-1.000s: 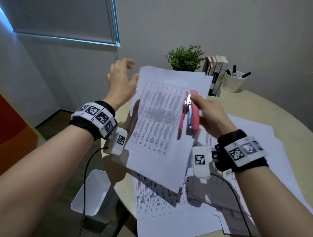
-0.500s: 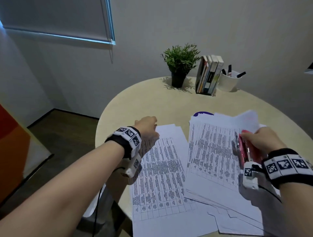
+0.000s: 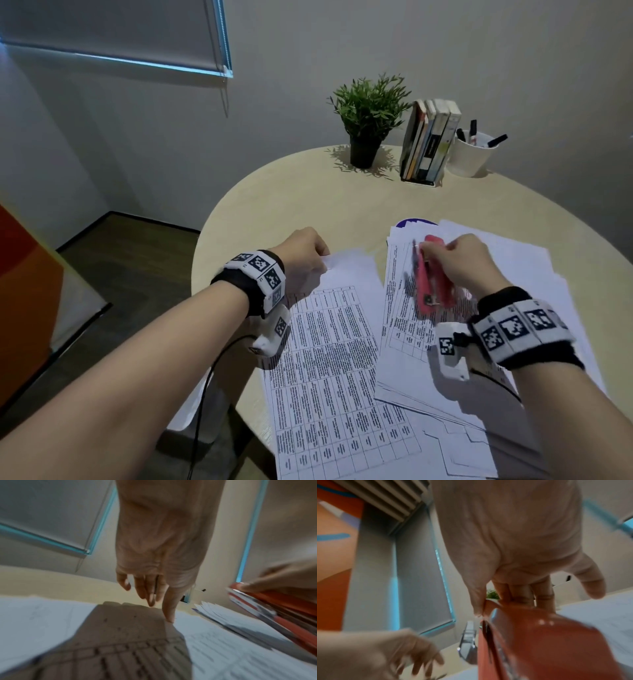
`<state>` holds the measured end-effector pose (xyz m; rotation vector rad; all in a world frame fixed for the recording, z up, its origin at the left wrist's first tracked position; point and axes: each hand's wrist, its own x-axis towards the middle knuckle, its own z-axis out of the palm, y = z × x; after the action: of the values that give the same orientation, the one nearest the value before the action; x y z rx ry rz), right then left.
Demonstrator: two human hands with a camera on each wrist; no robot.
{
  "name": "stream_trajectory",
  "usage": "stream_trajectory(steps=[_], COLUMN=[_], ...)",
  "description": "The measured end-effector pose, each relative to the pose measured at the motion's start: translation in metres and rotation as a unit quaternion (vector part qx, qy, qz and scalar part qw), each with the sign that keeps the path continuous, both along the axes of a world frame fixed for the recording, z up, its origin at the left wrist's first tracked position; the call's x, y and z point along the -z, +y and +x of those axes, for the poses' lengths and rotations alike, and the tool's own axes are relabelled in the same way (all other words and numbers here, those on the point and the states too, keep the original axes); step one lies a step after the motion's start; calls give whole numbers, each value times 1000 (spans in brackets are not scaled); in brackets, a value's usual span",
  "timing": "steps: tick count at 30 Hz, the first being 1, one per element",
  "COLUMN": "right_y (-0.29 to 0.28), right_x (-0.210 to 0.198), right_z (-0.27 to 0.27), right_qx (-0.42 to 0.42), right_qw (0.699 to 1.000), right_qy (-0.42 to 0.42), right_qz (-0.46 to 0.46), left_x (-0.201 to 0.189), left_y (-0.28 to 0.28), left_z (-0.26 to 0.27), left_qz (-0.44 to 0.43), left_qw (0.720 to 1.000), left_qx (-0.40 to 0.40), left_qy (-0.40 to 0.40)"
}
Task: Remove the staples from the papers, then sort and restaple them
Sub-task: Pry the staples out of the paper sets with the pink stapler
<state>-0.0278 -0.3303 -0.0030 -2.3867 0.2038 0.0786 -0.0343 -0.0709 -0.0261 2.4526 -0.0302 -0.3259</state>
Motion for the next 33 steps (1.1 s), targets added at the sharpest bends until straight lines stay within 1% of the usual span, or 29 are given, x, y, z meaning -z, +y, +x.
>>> stream_trajectory(steps=[1,3,4,5,7,9,12,16,19,22,25,29,30,31,33], right_y=[14,40,54,65,88,106,121,126,128,129,131,140,141,141,141], right_x=[3,9,11,15,18,21,26,29,30,31,35,38,38,39,39], right_z=[-1,-1,-2,-2,-4,-7,-9,-8,-5,0,1,-3,-3,-3,-4], right_qx=[-29,-86,-109,-129,-153,-165,-175,-203,-211,-212,-207,-163,-155,-155,-174], right_qw=[999,992,987,981,964,947,934,911,903,902,909,949,952,950,932], right_qy=[17,40,48,53,49,33,8,-42,-69,-73,-68,-39,-40,-48,-82], right_qz=[-22,-79,-106,-134,-213,-275,-311,-356,-368,-369,-354,-268,-261,-268,-308], left_x=[3,10,12,14,18,23,29,33,35,36,37,36,36,36,35], left_y=[1,4,4,5,6,7,10,12,13,14,15,16,16,16,16], left_z=[0,-3,-8,-14,-26,-38,-47,-52,-53,-52,-52,-52,-52,-51,-52], left_qz=[57,184,221,235,228,227,248,248,229,207,214,240,243,243,240], left_qw=[998,980,970,964,963,964,956,954,957,963,961,953,951,951,952], left_qx=[12,29,38,49,81,117,152,167,173,171,172,184,188,191,191], left_qy=[-13,-66,-97,-118,-122,-77,-34,-34,-33,-32,-31,-20,-20,-19,-20])
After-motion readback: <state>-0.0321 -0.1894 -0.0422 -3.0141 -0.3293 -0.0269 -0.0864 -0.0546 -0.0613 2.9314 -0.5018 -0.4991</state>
